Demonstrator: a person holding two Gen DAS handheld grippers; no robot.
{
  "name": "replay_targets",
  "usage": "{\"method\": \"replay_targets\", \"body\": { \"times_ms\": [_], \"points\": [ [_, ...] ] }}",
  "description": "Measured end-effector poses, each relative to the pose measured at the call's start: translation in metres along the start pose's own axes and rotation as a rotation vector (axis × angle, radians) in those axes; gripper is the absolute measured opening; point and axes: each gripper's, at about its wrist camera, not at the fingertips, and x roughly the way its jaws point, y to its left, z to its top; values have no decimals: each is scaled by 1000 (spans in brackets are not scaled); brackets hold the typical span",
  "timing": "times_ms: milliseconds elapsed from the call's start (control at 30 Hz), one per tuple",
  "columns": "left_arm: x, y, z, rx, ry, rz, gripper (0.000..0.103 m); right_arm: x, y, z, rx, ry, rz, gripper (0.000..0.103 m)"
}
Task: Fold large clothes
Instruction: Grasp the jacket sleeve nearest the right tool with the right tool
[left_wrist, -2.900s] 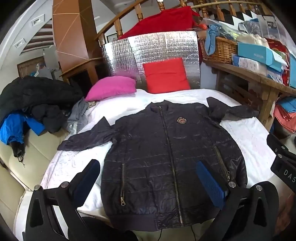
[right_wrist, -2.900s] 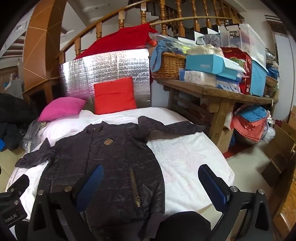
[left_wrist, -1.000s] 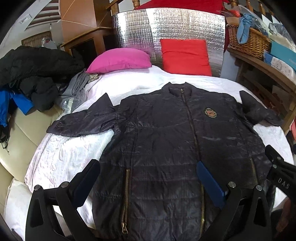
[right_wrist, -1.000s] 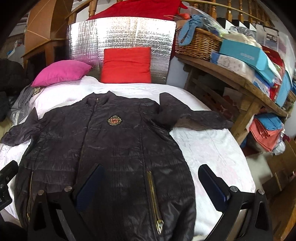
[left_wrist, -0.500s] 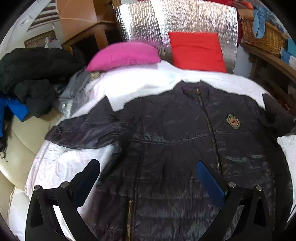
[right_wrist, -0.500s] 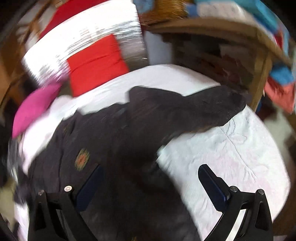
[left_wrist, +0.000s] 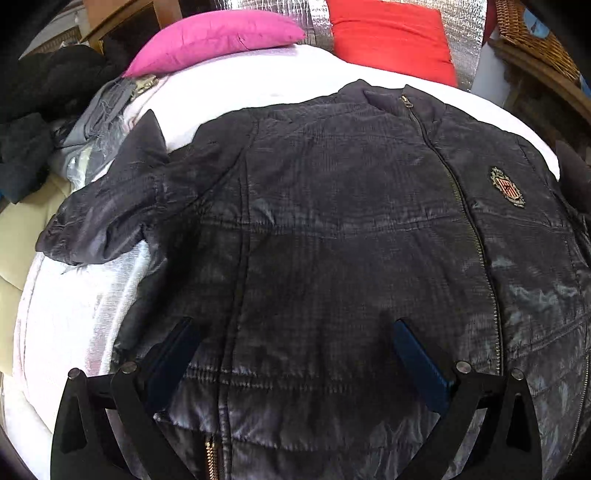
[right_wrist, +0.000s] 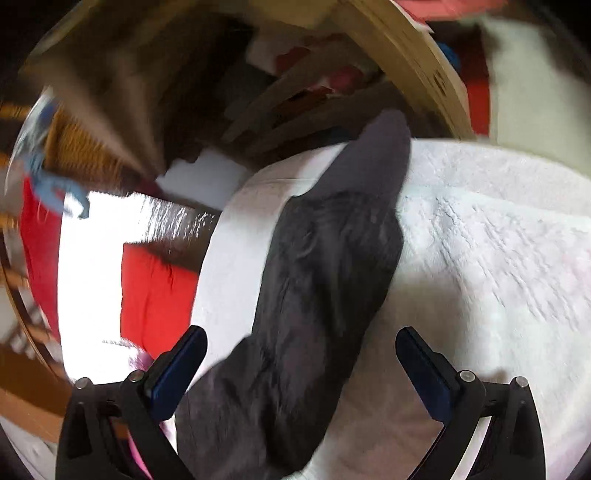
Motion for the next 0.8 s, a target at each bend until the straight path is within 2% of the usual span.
{"method": "replay_targets", "body": {
  "times_ms": [100, 167, 233, 300, 333, 500, 567, 667, 800],
  "points": [
    [7, -5, -2, 16, 21, 6, 103, 4, -3, 6, 30, -38, 32, 101],
    [11, -9, -3, 27, 21, 12, 103, 8, -1, 12, 17, -50, 13, 85],
    [12, -11, -4, 15, 4, 9, 103, 15, -3, 17, -10, -48, -28, 55],
    [14, -9, -7, 6, -1, 2, 103, 19, -8, 21, -28, -54, -57, 34],
    [14, -9, -8, 1, -2, -1, 103, 19, -10, 22, -29, -53, -59, 27],
    [17, -8, -10, -13, -6, -1, 103, 3, -14, 17, -44, -110, -20, 15],
    [18, -11, -6, -17, 27, -7, 103, -2, -1, 13, -74, -132, -5, 14],
    [18, -3, 10, -7, 49, 1, 103, -20, 23, -2, -123, -148, 77, 13],
    [-15, 5, 23, -66, -127, 51, 103, -50, 68, -34, -224, -138, 189, 13]
  ]
}}
